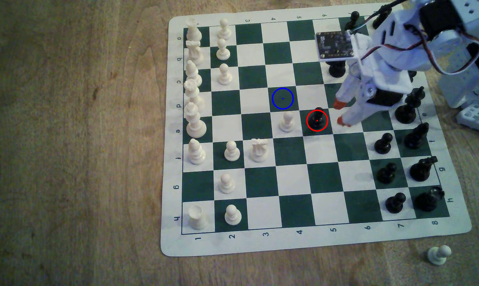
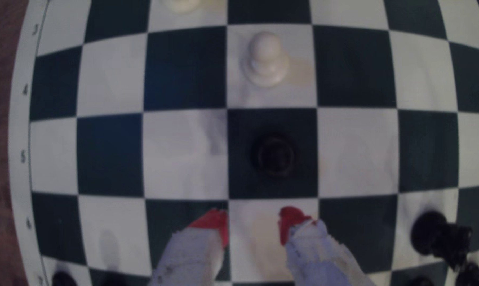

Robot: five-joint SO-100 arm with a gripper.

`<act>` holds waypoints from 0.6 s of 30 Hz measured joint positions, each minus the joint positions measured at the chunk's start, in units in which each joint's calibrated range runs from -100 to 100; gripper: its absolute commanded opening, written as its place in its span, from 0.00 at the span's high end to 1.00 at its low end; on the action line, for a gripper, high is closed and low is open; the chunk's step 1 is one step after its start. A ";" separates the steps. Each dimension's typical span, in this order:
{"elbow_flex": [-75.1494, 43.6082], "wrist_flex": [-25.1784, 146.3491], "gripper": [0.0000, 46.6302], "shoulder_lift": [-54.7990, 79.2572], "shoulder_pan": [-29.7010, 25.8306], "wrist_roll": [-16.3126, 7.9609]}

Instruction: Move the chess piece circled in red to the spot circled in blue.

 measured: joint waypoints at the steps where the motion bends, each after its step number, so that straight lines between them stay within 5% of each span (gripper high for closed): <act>1: 0.00 -0.80 0.70 0.50 0.00 -0.15; 18: -0.09 -10.44 0.64 9.13 0.00 -0.24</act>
